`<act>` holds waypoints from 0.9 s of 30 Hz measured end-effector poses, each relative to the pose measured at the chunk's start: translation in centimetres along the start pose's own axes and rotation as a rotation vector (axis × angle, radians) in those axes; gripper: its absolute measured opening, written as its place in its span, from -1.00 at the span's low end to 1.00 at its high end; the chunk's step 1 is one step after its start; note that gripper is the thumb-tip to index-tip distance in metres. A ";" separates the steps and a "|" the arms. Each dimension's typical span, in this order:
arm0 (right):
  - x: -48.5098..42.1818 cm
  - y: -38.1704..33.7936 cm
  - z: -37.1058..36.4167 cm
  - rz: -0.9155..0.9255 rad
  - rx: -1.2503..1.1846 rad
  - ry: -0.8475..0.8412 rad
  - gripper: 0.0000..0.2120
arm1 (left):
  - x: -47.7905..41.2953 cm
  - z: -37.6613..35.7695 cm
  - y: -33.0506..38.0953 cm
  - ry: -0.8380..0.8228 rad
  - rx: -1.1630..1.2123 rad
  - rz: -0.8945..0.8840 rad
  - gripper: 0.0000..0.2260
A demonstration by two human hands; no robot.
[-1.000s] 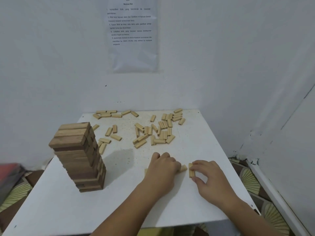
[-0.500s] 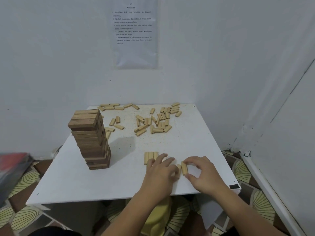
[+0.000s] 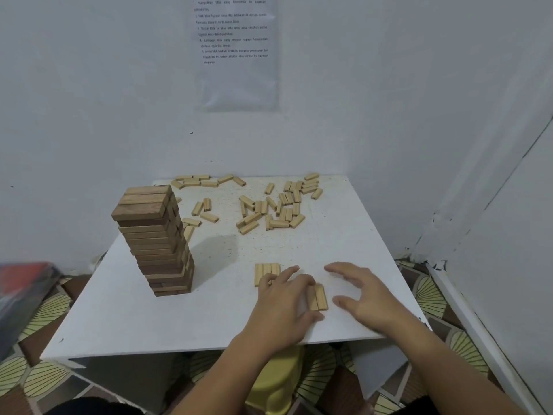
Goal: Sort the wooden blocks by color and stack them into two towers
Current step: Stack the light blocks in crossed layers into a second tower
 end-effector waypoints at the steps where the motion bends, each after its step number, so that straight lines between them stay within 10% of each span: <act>1: -0.7 0.1 0.6 -0.007 -0.022 0.016 -0.48 | -0.1 0.0 -0.1 0.003 0.010 -0.003 -0.53; 7: -8.3 -0.3 0.2 -0.011 0.126 0.057 -0.50 | -1.1 -0.4 -0.3 0.029 0.070 -0.012 -0.50; 14: -14.1 -3.6 -4.2 0.178 0.674 -0.151 -0.07 | -2.3 -0.9 -1.1 0.003 0.115 0.034 -0.47; 27: -8.0 -0.1 -0.6 0.167 0.693 0.033 -0.57 | -1.9 -1.2 -1.1 0.025 0.077 0.035 -0.58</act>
Point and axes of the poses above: each hand's wrist, its own x-axis away from the middle knuckle, its own z-axis out of the back of the hand, y = z × x, the point moved 3 cm from there along -x, towards the middle knuckle, and after that the axes turned 7 degrees about y, right-handed, at the moved point
